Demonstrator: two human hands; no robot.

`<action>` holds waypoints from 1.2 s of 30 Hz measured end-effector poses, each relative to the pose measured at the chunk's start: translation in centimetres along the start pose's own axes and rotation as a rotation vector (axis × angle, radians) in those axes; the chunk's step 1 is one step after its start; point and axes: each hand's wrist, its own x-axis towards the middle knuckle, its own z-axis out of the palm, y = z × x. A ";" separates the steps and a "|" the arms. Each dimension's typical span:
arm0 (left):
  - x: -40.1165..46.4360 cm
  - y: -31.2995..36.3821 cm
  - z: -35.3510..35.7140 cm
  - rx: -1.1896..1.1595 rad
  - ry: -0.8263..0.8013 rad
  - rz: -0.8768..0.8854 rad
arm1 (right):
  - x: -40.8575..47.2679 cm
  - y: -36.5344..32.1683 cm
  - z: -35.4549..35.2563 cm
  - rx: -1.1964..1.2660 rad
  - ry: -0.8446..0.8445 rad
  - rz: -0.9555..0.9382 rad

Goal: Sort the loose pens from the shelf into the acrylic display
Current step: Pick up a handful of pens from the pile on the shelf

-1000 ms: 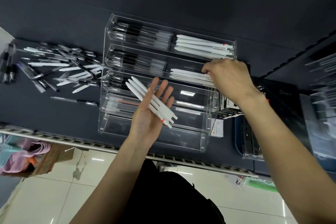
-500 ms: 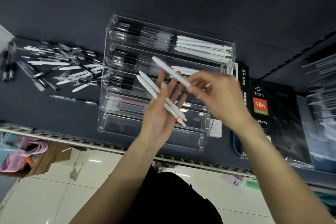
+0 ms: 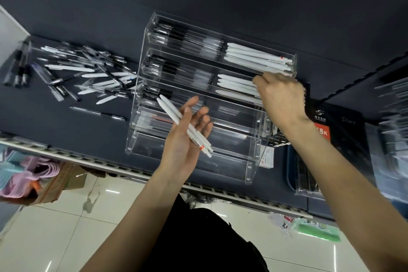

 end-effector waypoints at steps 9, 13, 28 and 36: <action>-0.1 -0.1 -0.3 -0.015 -0.002 -0.051 | -0.3 0.1 0.3 0.110 -0.011 -0.033; 0.0 0.0 -0.3 -0.027 0.002 -0.061 | 0.2 0.6 -0.3 0.109 -0.217 -0.007; -0.3 0.0 0.0 -0.047 0.000 -0.098 | 0.7 1.3 -1.4 -0.045 -0.299 -0.166; -0.1 -0.1 0.5 -0.063 0.002 -0.132 | 0.1 1.9 -0.6 0.003 -0.234 -0.117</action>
